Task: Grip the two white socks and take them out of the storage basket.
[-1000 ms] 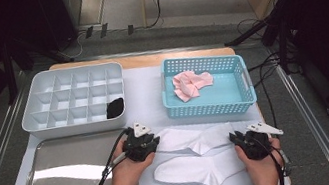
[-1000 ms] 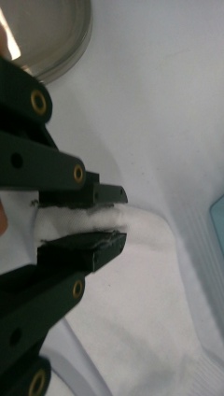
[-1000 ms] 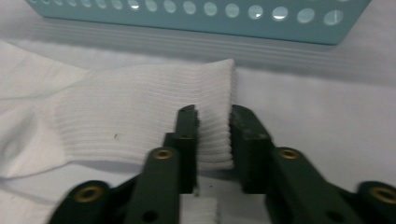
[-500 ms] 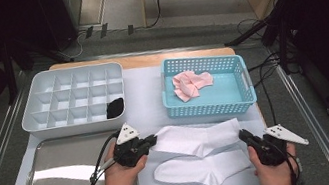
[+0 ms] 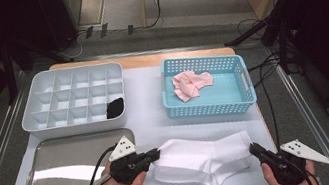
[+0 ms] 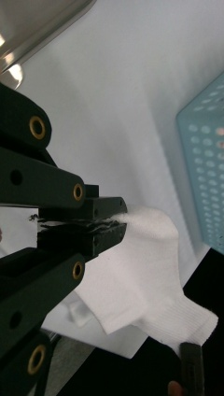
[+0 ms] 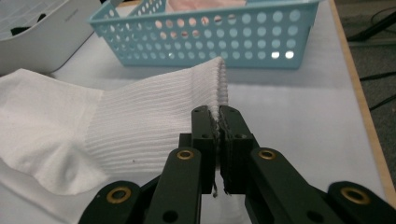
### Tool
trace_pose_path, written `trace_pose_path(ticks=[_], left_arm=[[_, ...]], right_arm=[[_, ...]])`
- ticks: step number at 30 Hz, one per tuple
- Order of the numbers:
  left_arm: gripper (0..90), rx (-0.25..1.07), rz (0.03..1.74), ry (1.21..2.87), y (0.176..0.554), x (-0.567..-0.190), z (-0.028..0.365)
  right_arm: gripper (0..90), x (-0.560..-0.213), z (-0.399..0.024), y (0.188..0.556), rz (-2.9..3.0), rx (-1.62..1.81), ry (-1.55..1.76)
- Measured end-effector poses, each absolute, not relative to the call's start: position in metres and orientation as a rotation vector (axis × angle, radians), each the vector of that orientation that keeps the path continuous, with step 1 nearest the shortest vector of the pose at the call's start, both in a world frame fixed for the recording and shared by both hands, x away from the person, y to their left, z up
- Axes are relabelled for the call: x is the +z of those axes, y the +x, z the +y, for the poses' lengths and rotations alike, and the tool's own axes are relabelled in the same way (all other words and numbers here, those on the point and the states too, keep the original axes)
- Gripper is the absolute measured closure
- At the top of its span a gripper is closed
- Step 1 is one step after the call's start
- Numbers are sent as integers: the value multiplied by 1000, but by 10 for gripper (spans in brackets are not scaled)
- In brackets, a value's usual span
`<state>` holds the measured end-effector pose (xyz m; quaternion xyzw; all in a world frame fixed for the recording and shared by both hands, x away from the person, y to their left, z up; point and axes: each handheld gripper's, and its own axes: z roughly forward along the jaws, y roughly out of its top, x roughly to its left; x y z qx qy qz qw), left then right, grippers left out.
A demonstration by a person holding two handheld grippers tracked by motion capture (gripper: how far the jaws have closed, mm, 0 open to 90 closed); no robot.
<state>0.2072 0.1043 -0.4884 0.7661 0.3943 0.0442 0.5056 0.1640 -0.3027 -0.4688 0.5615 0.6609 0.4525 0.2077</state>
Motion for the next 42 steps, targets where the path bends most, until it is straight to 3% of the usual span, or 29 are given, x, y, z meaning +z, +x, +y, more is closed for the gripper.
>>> trace_pose_path(ticks=[7,12,14,17,20,24,28,30,33,42], left_arm=[[880,43,937,1896,196,-501,105],[870,76,956,1986,198,-517,98],[808,125,980,1989,198,-520,97],[631,154,1000,1985,200,-519,98],[571,144,1028,1988,202,-518,100],[594,153,1027,2035,201,-519,95],[639,191,1017,2074,197,-520,90],[679,184,1008,2091,196,-520,88],[830,194,978,2127,195,-522,85],[858,223,978,2081,211,-516,81]], right_arm=[[860,-475,-307,154,1923,1214,1614],[855,-488,-306,163,1999,1129,1636],[785,-497,-303,168,2015,1097,1622],[658,-505,-304,171,1964,1079,1628],[622,-509,-313,169,1901,1139,1684],[616,-520,-314,168,1913,1164,1731],[704,-522,-302,168,1971,1137,1707],[745,-523,-299,168,1980,1121,1702],[794,-521,-297,169,1956,1130,1707],[804,-517,-301,188,1868,1163,1679]])
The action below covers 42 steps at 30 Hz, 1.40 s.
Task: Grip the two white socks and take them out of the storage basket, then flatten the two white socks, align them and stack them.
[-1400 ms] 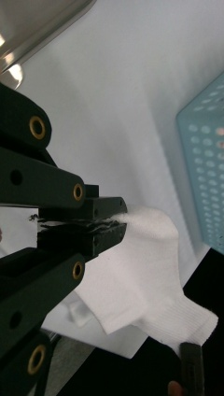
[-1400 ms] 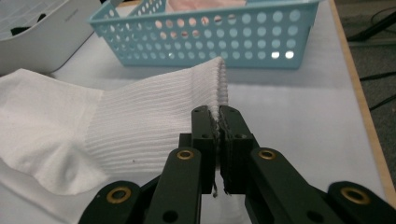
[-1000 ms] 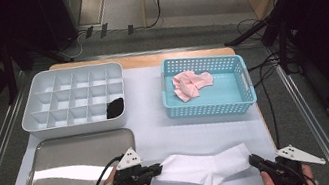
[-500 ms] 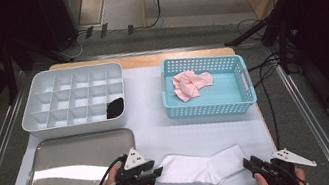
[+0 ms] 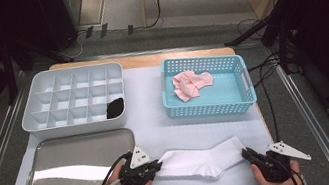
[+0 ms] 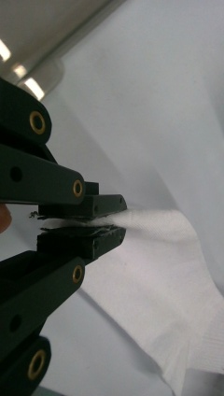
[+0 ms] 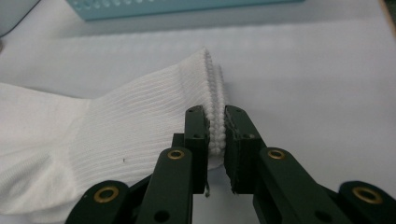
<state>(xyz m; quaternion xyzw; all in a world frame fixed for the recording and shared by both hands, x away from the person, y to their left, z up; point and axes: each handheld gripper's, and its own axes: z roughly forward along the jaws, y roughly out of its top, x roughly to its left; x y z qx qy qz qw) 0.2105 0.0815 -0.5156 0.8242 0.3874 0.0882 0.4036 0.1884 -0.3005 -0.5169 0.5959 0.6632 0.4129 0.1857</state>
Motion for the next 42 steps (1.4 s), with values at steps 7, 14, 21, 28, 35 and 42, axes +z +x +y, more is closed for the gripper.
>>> trace_pose_path(ticks=[7,14,21,28,35,42], left_arm=[[676,242,1012,2007,222,-516,85],[649,238,1017,1930,216,-515,100],[779,236,982,1933,215,-515,105],[805,214,983,1988,216,-523,96],[790,170,1001,1992,219,-524,96],[757,118,976,1950,221,-518,101]], right_arm=[[622,-522,-304,214,1893,1181,1774],[543,-512,-299,208,1788,1192,1733],[541,-528,-300,198,1835,1148,1707],[755,-529,-301,198,1852,1183,1728],[807,-521,-304,196,1802,1244,1734],[806,-509,-298,191,1771,1318,1680]])
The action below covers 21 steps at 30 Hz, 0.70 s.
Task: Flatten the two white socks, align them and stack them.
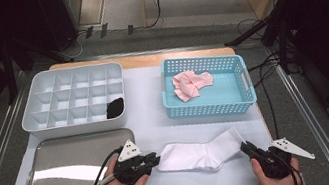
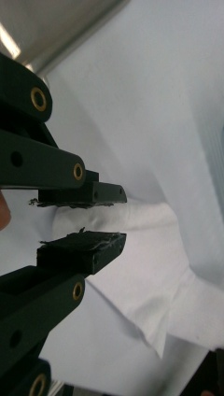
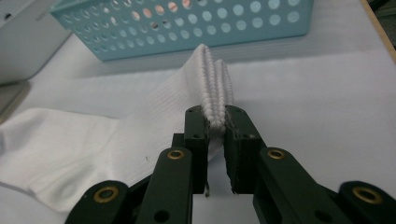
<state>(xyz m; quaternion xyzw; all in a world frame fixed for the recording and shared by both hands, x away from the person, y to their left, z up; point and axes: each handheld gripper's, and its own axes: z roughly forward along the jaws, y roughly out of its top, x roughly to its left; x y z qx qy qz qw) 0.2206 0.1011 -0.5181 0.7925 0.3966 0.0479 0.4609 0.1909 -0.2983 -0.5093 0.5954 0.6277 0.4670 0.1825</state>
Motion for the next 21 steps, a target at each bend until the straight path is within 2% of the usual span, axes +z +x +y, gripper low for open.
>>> trace_pose_path(ticks=[7,21], left_arm=[[782,130,983,1995,223,-523,97],[779,132,997,2026,226,-526,93]], right_arm=[[805,-498,-283,188,1795,1349,1613],[805,-481,-225,183,1913,1422,1433]])
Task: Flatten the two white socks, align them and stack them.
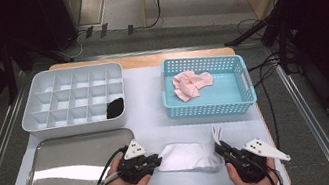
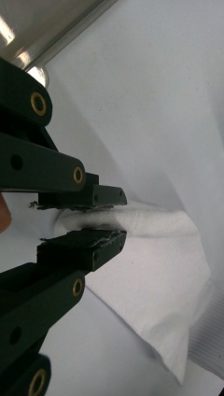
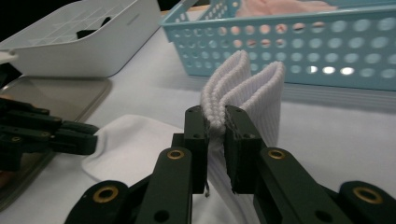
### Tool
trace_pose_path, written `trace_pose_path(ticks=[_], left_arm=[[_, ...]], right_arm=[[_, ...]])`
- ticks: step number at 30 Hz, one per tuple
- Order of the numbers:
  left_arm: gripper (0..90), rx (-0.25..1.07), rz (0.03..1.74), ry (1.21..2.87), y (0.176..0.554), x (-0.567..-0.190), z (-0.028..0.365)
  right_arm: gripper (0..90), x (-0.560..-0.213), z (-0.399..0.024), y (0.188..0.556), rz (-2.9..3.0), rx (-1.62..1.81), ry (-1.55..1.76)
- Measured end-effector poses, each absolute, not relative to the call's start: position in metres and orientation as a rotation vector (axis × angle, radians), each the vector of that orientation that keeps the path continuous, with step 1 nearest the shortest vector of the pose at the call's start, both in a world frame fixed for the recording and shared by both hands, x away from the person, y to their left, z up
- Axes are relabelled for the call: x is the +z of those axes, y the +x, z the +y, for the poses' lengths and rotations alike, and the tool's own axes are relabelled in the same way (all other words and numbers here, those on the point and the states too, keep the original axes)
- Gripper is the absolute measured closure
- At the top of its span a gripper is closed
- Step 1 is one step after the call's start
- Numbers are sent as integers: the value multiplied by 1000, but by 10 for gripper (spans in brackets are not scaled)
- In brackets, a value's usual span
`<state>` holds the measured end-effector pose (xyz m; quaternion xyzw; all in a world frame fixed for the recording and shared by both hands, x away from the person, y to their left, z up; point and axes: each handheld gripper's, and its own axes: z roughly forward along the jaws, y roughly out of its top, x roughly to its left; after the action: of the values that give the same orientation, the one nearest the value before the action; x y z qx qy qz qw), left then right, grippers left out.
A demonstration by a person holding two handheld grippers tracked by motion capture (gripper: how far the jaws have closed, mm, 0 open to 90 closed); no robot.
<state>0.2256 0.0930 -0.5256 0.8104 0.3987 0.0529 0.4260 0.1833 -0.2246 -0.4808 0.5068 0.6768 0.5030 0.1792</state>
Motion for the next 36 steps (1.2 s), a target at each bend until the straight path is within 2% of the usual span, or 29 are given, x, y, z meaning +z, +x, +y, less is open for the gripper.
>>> trace_pose_path(ticks=[16,18,20,22,26,30,33,36], left_arm=[[788,138,1041,2018,228,-527,91],[720,126,1062,2007,230,-526,94],[669,115,1080,1999,231,-524,101],[649,114,1084,1991,233,-520,110],[656,120,1116,1931,238,-511,126],[719,105,1073,1915,233,-507,122],[755,62,1030,1948,230,-512,111],[775,64,1036,1976,231,-517,102]], right_arm=[[807,-494,-127,179,2108,1435,1210],[749,-503,-114,182,2178,1436,1176],[596,-507,-111,183,2193,1475,1153],[583,-506,-117,181,2171,1499,1167],[621,-503,-137,178,2115,1548,1218],[662,-511,-144,180,2120,1486,1288],[625,-514,-133,179,2175,1488,1245],[538,-521,-115,180,2249,1417,1193]])
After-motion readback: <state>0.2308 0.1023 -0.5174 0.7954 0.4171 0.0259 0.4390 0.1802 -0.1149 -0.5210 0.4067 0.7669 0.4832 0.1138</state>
